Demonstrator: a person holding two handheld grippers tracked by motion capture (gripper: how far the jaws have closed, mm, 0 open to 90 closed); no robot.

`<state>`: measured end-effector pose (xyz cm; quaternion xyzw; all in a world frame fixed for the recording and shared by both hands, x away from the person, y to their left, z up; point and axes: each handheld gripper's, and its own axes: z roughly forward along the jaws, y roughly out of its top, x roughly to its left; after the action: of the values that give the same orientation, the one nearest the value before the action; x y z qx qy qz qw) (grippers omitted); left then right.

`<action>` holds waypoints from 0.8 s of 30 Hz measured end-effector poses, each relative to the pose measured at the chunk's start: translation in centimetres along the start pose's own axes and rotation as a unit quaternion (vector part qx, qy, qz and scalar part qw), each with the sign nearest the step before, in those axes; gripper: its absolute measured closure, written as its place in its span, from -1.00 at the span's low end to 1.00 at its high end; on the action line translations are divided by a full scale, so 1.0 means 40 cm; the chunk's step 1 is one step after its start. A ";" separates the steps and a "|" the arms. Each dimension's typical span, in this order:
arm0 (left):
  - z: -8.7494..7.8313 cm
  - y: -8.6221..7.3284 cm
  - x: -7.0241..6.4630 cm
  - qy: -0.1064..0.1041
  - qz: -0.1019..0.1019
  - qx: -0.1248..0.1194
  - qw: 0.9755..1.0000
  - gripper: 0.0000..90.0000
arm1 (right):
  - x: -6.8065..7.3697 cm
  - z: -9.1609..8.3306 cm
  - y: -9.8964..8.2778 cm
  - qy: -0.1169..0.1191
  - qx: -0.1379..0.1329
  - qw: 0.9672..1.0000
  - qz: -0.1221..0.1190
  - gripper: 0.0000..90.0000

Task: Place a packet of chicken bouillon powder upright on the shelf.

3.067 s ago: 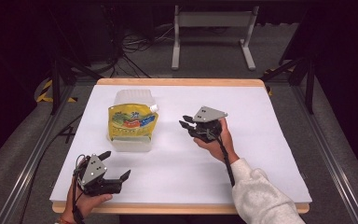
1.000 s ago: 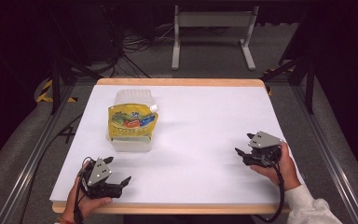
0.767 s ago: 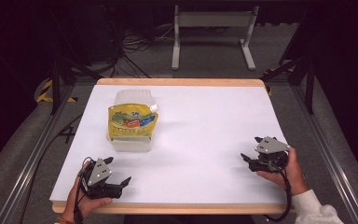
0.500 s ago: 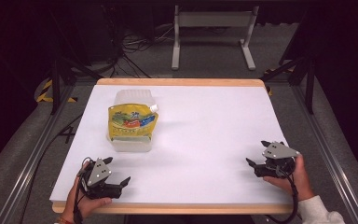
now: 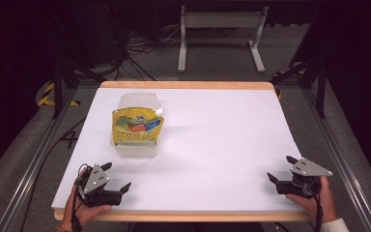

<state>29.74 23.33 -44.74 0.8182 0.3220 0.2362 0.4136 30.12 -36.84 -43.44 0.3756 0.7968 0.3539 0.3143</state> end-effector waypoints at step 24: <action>-0.030 -0.012 0.016 0.006 -0.018 -0.039 0.999 -0.82 | 0.004 -0.052 -0.049 -0.033 -0.013 0.999 0.041 -0.77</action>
<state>29.22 24.62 -44.39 0.7942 0.3296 0.2456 0.4476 27.71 -38.30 -43.90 0.4154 0.7651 0.3644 0.3306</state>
